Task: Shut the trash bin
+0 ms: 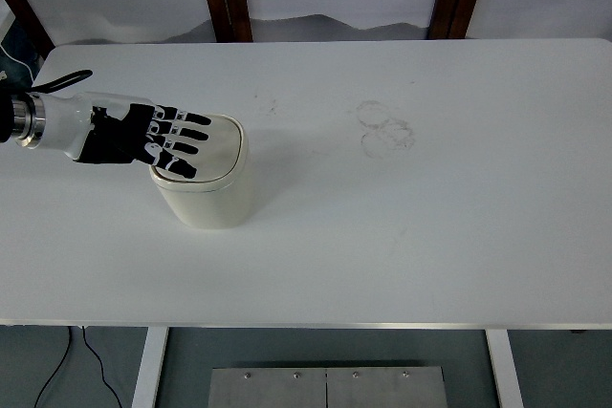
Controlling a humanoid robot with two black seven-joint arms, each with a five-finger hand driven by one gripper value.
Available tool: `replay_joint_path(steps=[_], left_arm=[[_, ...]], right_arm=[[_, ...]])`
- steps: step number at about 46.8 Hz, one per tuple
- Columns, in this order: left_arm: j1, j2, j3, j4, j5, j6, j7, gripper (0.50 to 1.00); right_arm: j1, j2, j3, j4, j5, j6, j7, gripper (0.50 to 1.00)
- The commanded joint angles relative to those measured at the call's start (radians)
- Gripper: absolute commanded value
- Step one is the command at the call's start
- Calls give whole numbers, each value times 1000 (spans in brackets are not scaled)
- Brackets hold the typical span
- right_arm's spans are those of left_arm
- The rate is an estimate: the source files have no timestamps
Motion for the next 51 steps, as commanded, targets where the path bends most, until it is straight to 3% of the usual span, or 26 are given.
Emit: replay_joint_path(steps=[1,19,32,43,46,51], left_arm=[[-13,5,-1,0,-1,-2,0,1000],[-90,15,-70,48,-9,-10,-5,1000],[-93,-93,-272,309,-55,-13,-8,1000],[-79,-163,-400,491,-56,-51,-11,1000],[-56,-169,-435,528,-56,-51,-31,1000],[10,-169,-518,580,-52,-53,-124,1000]], right_arm=[[0,0,0,0,0,0,0,995],[0,0,0,0,0,0,0,995],[0,0,0,5,0,0,0,995],[-2,0,0,5,-2,0,0,995],[-2,0,0,5,-2,0,0,995],[-2,0,0,5,-2,0,0,995]])
